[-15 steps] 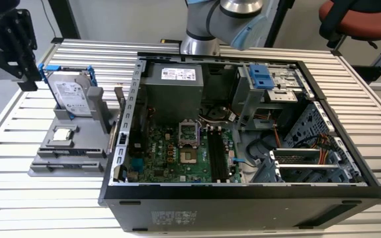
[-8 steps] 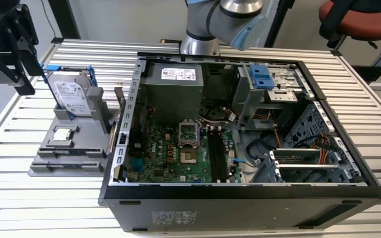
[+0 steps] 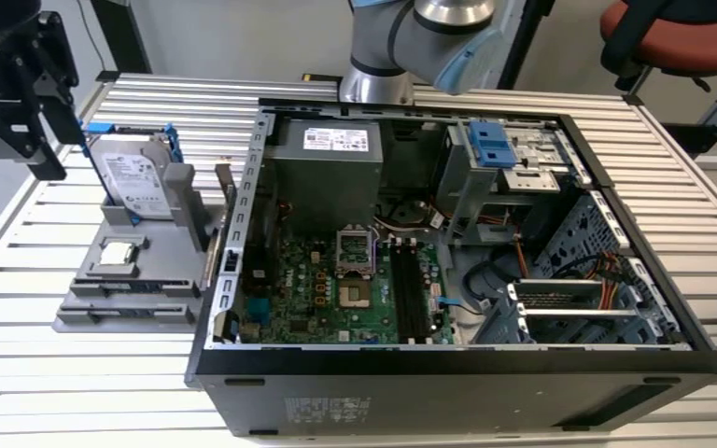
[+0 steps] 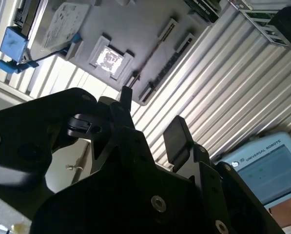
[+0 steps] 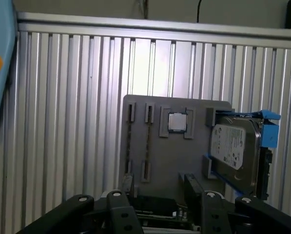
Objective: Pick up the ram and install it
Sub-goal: 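Pick up the ram and move it above insertion slot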
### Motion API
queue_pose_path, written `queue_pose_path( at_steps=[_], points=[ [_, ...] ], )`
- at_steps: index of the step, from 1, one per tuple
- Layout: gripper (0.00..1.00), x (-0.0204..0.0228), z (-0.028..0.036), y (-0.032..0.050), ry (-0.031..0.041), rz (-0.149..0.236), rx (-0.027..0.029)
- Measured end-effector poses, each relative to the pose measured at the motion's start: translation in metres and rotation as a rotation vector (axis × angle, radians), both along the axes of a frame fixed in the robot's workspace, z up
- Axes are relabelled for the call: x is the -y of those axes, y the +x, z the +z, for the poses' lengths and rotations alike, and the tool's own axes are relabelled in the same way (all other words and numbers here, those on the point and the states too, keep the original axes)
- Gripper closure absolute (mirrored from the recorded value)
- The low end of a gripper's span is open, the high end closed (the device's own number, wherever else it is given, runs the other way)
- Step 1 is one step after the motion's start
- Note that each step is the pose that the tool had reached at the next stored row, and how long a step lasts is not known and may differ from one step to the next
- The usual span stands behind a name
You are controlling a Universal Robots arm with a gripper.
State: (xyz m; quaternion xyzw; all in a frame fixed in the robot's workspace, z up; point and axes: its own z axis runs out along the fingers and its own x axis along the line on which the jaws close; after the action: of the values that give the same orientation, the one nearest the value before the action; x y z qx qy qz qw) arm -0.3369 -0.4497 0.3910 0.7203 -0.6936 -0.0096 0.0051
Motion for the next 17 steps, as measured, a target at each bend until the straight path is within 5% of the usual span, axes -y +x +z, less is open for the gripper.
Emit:
queue_pose_path(
  at_steps=[14, 17],
  points=[
    [0.0, -0.001, -0.0014, 0.0001, -0.0001, -0.007, 0.0],
    [0.0, 0.0033, -0.002, 0.0, -0.0001, -0.008, -0.0001]
  ],
)
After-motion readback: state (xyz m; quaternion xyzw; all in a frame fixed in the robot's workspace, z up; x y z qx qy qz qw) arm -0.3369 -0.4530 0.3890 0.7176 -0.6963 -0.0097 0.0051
